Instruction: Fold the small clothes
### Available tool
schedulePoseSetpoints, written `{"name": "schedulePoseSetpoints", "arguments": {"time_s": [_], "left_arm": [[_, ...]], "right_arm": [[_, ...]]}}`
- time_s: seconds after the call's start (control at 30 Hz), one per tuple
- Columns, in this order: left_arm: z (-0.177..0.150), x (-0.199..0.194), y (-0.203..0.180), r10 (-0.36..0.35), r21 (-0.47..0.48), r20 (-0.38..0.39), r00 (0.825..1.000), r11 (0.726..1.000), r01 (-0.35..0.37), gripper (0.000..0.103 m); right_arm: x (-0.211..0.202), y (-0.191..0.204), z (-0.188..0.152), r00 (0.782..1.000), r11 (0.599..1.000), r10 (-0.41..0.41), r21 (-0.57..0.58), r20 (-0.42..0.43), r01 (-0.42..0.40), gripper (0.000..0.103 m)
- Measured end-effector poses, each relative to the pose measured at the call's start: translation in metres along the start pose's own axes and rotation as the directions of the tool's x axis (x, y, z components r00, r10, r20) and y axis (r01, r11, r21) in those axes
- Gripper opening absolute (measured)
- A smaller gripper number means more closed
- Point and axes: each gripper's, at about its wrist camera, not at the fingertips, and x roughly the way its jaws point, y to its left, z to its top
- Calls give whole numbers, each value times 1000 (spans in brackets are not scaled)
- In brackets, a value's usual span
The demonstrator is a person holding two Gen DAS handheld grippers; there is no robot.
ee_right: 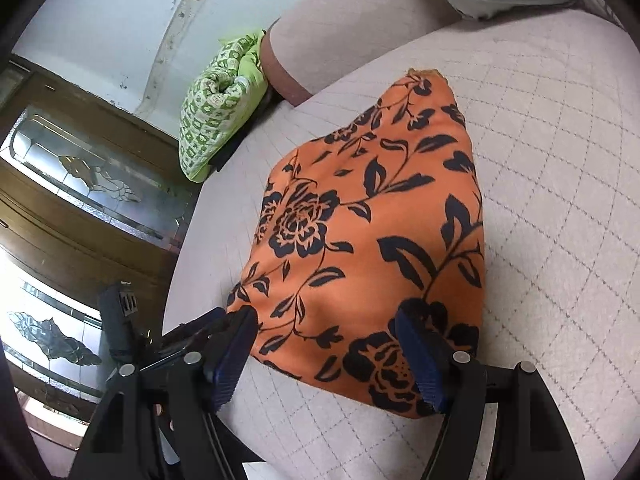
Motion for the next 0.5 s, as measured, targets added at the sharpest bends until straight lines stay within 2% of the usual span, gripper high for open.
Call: {"name": "schedulePoseSetpoints", "arguments": {"time_s": [0.1,0.2,0.27,0.43,0.5], "left_arm": [[1,-3,0,5,-7,9,1000,1000,-5,81],[-2,-11,-1,1,-11,21,1000,1000,-1,81],[-4,-17,-4,-5,-4,35,999,1000,5,81],[-8,-28,-11,-12,3,53,999,1000,11,81],[-8,-29,-13,-15,7,58,998,1000,15,81]], "right_arm": [[6,-3,3,1000,1000,-7,8,1,7,75],[22,-13,2,997,998,-62,28,-37,63,75],[15,-3,2,997,997,-76,24,-13,77,75],[-17,40,-2,996,993,-63,-94,63,69,75],[-20,46,0,995,991,-67,-110,75,75,75]]}}
